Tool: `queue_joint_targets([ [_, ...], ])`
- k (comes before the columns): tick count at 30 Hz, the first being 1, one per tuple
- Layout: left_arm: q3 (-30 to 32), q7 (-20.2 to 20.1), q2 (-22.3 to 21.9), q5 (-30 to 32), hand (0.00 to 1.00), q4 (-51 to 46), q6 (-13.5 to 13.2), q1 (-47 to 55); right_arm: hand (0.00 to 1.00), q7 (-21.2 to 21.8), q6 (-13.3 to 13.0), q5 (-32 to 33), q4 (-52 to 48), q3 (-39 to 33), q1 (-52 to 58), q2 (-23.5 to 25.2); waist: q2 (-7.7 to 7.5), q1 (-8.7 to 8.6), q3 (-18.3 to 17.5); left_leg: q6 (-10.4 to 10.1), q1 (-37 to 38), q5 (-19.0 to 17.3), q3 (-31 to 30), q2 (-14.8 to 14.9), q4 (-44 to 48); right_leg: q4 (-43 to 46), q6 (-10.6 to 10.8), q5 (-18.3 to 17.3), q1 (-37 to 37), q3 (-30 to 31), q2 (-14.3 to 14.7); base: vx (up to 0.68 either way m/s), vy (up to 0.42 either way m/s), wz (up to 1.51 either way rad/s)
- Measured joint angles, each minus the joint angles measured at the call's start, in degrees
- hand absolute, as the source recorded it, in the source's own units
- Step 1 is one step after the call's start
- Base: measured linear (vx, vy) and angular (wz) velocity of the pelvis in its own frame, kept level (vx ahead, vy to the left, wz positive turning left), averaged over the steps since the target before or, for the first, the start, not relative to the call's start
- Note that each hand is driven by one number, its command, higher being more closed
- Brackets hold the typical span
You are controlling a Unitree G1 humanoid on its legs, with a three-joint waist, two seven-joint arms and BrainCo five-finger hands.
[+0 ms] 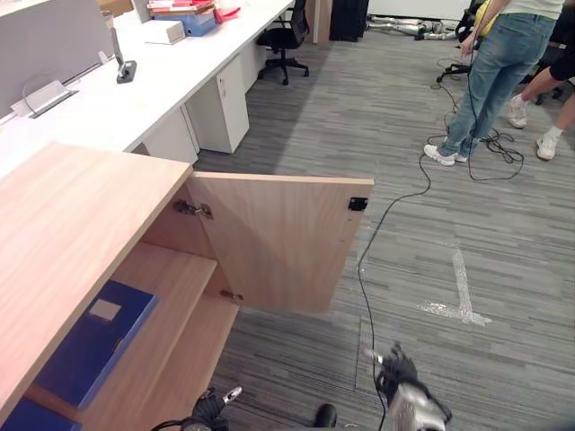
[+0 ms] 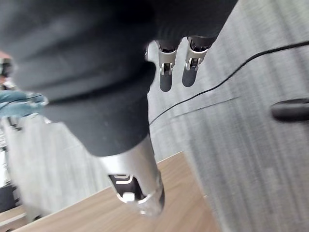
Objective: Walk over to the cabinet, pick up the folder, carry it to the office cabinet, place the folder inside the office cabinet, then close the office cabinet door
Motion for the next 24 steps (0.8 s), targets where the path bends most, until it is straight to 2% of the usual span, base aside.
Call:
queue_joint_targets([
  [4,-0.52,-0.36,1.26,1.04,0.0,-0.12,-0.29,0.16,0.0,-0.6,-1.8,-0.7,-3.39,-0.02,-7.24,-2.77,-0.02,0.31,-0.02,0.0,0.04,0.0,-0.38,-0.13,-0.19,-0.02,-0.27,0.32,0.06,-0.03,-0.09,0.0,0.0,0.0],
  [6,-0.95,-0.57,2.25,1.19,0.0,-0.31,-0.32,0.57,0.0,-1.29,-1.91,-1.1,-3.16,-0.04,-11.14,-4.89,0.16,0.6,-0.12,0.0,-0.01,0.0,-0.77,-0.19,-0.23,-0.02,-0.09,0.48,0.06,-0.15,-0.17,0.0,0.0,0.0],
  [13,-2.32,-0.62,4.22,1.82,0.0,-1.13,-0.23,4.8,0.0,-2.81,-2.26,0.27,9.89,0.5,-33.2,-15.58,0.83,1.85,0.96,0.0,-1.73,0.0,-4.55,-1.02,-0.08,-0.05,0.2,0.77,-0.43,-2.71,-1.26,-0.05,0.017,0.18],
  [18,-2.48,-0.62,4.21,0.46,0.0,-1.16,-0.18,6.38,0.0,-2.12,-2.17,0.35,13.88,6.6,-42.04,-17.11,1.16,2.98,1.76,-0.01,-3.12,0.02,-7.28,-1.69,1.18,-0.01,0.44,1.1,-0.27,-4.76,-2.41,-0.06,0.023,0.22],
  [20,-2.48,-0.64,3.97,0.1,0.0,-1.37,-0.26,6.82,0.0,-2.8,-2.07,1.7,15.36,6.48,-45.02,-17.64,1.7,3.52,2.23,0.01,-3.28,0.04,-7.84,-1.99,1.28,0.01,0.79,1.36,-0.08,-5.32,-2.96,-0.09,0.057,0.18],
  [24,-2.47,-0.67,3.75,-0.31,0.0,-1.39,-0.29,7.86,0.0,-2.84,-2.08,2.48,15.36,8.95,-47.36,-19.54,2.28,3.15,2.91,-0.06,-3.65,0.11,-9.3,-2.76,1.65,0.21,1.0,1.99,-0.16,-5.47,-3.79,-0.09,0.047,0.04],
])
